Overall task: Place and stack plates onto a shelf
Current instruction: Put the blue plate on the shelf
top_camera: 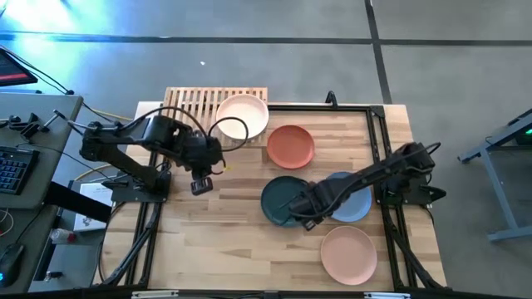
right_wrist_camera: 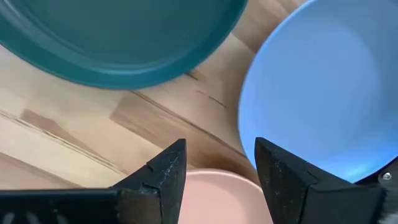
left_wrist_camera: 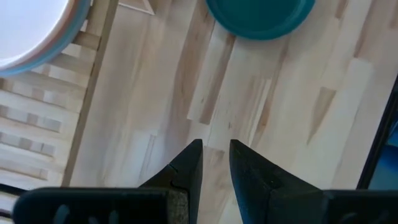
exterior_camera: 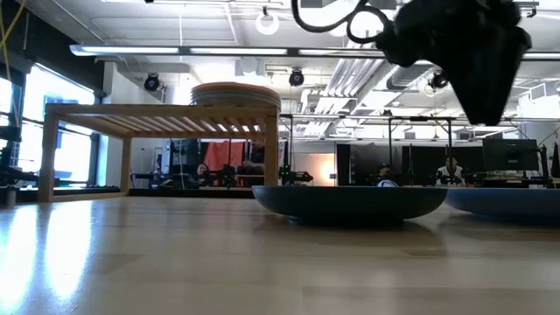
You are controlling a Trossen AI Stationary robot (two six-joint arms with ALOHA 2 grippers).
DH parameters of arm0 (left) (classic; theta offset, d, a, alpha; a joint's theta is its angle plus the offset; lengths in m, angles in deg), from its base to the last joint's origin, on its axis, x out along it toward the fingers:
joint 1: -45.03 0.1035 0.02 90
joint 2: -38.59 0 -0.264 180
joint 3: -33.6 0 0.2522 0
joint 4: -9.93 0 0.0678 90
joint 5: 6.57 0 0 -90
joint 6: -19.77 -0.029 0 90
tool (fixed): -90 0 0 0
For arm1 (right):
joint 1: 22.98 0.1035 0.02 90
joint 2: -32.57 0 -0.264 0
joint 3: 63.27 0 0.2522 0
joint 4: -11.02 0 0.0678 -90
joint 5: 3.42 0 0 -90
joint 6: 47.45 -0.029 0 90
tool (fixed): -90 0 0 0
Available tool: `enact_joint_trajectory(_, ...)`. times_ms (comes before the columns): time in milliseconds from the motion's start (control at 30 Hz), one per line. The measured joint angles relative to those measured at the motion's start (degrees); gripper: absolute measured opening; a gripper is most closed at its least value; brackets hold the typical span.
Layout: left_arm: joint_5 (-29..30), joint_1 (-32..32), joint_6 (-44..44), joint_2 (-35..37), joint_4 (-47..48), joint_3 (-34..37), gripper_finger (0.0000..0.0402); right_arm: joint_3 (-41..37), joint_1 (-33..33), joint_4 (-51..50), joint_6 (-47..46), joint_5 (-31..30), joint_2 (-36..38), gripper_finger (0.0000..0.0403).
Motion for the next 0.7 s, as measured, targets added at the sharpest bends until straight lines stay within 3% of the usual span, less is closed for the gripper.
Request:
enact_joint_trajectory(267,0.1,-2.6,5.5,0.0,0.0,0.0,0.0069,-6.8,2.4,3.8,-3.6,-0.5,0.0,0.0167)
enact_joint_trajectory(700,1.6,-3.2,5.5,0.0,-0.1,0.0,0.0069,-15.4,2.9,10.2,-4.7,-0.6,0.0,0.0167)
